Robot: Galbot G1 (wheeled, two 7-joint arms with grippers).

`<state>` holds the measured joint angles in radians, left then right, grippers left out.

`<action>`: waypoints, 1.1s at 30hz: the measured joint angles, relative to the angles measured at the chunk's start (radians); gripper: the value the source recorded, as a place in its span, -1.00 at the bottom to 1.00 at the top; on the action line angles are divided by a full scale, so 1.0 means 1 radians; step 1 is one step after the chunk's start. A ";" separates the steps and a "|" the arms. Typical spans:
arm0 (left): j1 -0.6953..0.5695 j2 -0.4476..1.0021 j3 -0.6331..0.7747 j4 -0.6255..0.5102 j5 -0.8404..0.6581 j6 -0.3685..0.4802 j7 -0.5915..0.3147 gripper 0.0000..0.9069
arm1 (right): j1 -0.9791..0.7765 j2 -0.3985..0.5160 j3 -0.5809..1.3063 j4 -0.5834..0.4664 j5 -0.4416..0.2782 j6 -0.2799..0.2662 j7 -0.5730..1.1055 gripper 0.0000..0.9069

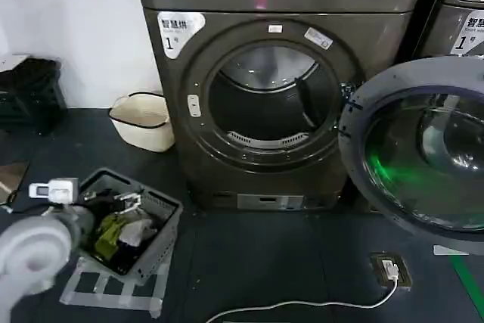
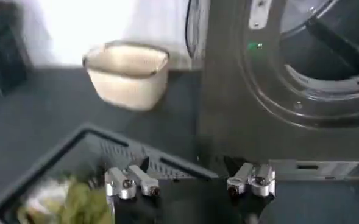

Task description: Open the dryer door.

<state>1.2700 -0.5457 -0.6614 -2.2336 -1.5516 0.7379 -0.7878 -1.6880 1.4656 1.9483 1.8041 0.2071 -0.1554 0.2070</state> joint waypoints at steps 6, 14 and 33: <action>0.013 0.019 -0.047 0.039 -0.174 0.000 -0.071 1.00 | -0.005 0.005 -0.002 -0.002 0.025 0.021 -0.002 1.00; 0.009 0.051 -0.083 0.099 -0.506 -0.001 -0.254 1.00 | -0.006 0.009 -0.002 -0.006 0.046 0.060 -0.003 1.00; -0.016 0.068 -0.125 0.270 -0.751 -0.002 -0.364 1.00 | -0.006 0.025 0.003 -0.026 0.074 0.124 -0.029 1.00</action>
<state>1.2536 -0.4776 -0.7860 -1.9639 -2.3029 0.7364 -1.1516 -1.6935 1.4905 1.9513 1.7779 0.2806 -0.0310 0.1776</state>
